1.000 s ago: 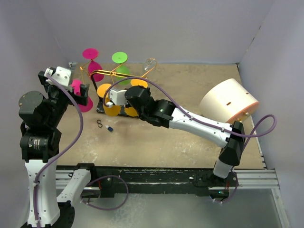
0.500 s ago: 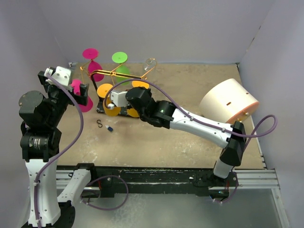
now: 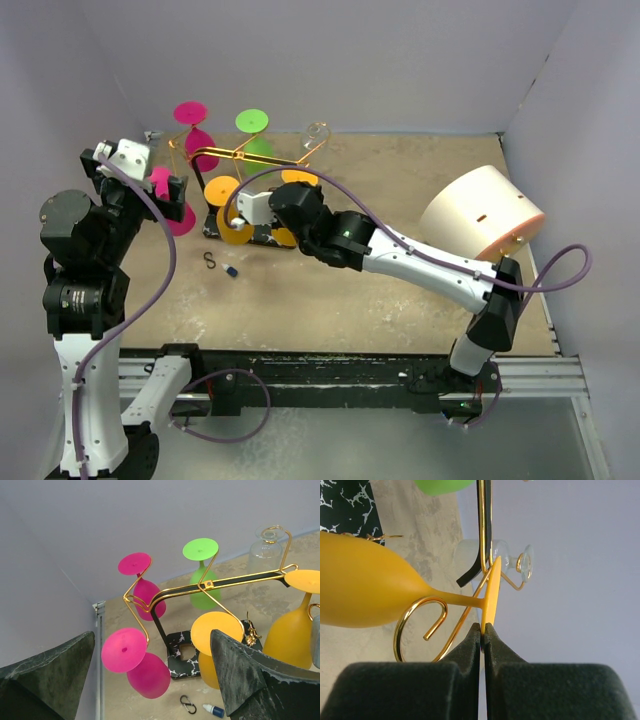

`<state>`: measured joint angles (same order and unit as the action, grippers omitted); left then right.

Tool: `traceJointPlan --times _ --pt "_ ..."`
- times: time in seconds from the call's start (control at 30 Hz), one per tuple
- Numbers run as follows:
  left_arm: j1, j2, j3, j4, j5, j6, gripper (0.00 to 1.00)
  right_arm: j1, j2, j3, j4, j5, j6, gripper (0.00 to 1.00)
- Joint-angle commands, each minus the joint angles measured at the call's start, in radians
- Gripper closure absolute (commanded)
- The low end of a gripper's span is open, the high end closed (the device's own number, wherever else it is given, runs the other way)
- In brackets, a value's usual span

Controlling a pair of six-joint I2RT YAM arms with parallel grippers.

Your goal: Place the wine glass upside down on the wine glass rack

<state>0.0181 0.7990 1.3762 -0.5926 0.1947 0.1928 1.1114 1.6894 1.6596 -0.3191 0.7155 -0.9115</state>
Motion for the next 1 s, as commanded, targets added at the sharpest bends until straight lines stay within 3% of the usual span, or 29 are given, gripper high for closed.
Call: traceJointPlan --times 0.0,0.97 --pt "0.011 0.003 -0.002 0.043 0.016 -0.024 0.01 -0.008 -0.06 -0.004 0.003 0.016 -0.013 1.0" --pt "0.03 0.009 -0.009 0.052 0.004 -0.03 0.01 -0.012 -0.132 -0.046 -0.092 -0.069 0.006 1.0"
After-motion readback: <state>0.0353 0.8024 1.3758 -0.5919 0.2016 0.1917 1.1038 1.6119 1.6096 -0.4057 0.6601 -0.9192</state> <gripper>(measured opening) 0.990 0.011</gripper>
